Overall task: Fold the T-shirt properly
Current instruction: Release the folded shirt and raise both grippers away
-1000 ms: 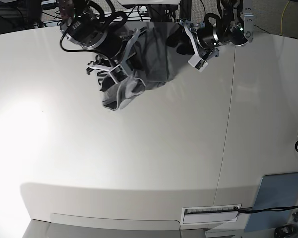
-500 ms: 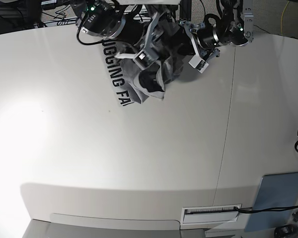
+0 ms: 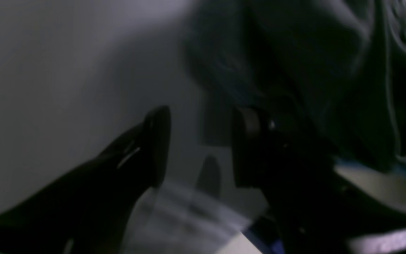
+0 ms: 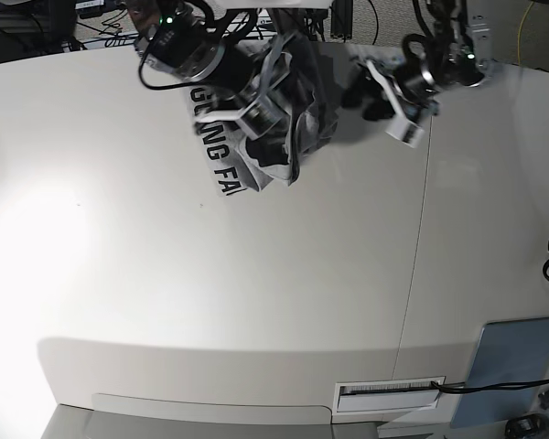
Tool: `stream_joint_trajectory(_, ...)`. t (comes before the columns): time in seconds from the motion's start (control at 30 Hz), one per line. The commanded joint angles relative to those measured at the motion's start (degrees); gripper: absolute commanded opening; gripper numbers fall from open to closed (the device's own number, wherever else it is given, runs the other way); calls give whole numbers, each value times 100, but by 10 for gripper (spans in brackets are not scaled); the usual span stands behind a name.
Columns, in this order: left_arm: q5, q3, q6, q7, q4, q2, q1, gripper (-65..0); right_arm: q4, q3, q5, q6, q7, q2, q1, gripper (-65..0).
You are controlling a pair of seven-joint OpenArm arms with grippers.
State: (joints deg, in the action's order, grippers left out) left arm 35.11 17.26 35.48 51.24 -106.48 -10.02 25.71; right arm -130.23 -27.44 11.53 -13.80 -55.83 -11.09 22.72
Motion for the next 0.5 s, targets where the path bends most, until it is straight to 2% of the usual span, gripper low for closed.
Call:
stream_joint_trajectory(0.0,326,170,44,-199,-175,-33,-15,-365,-103,175,-70,111,219,13,-2,-416)
stream_joint_trajectory(0.13,1152,479,264,-243,-468,-33,-17,-365,-103,1047,-107,426,398,13,-2,-416)
stream_joint_trajectory(0.23,1292,376,337,-289,-695,-31,-61,-365,-101,1738,-109,461,317,11,7,-416)
stream_joint_trajectory(0.3,1290,216,243,-286,-741,-28,-186,-365,-101,2170,-109,459,240,11,42,-416)
stream_joint_trajectory(0.4,1154,-149,-111,-284,-741,-31,-485,-365,-101,2776,-111,459,59,7,101,-416)
stream_joint_trajectory(0.47,1115,-435,-234,-280,-741,-31,-702,-365,-101,3128,-111,459,52,-4,177,-416)
